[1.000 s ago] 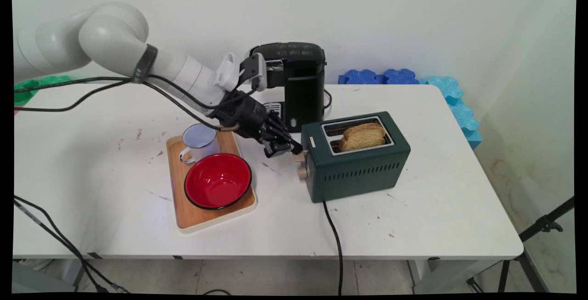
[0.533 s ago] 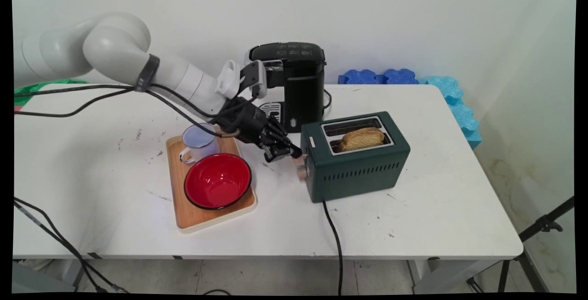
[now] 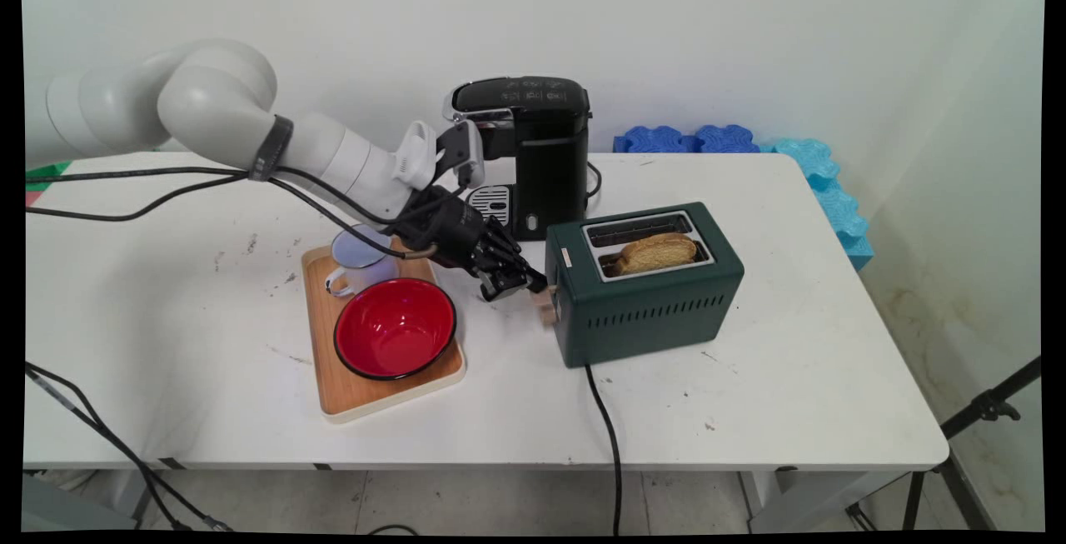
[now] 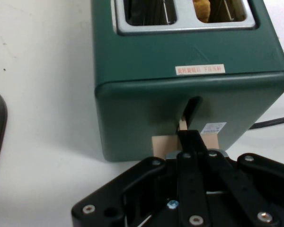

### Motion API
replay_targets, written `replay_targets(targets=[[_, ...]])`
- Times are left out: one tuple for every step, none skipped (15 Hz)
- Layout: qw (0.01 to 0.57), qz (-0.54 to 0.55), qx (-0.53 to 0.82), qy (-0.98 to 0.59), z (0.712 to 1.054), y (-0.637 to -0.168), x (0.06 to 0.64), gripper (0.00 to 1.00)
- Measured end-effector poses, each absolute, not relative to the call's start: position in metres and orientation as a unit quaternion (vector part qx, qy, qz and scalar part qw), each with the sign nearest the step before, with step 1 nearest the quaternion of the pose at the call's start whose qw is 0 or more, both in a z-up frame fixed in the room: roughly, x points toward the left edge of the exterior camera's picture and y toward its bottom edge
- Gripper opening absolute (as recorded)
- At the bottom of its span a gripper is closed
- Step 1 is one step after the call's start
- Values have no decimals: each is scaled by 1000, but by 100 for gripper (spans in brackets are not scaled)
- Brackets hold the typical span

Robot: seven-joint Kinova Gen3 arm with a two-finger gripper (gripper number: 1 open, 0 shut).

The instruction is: Press the toaster switch

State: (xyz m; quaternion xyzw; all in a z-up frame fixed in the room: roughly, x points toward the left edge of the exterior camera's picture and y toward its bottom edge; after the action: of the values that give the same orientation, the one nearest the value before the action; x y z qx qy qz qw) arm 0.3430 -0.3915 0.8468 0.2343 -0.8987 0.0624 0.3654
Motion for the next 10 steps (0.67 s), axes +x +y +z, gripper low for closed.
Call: replay_targets(targets=[[366,62,236,-898,845,-391,343,0],[366,62,238,-897,844,-391,343,0],[367,62,240,-897,843,-391,343,0],[367,61,241,-896,842,-390,343,0],[367,61,242,-896,841,-390,343,0],[367,61,243,-896,840,-390,343,0],[367,61,244,-895,840,-390,343,0],[367,60,246,-895,839,-389,343,0],[367,60,247,-895,838,-389,344,0],[367,60,248,-894,837,-388,344,0]])
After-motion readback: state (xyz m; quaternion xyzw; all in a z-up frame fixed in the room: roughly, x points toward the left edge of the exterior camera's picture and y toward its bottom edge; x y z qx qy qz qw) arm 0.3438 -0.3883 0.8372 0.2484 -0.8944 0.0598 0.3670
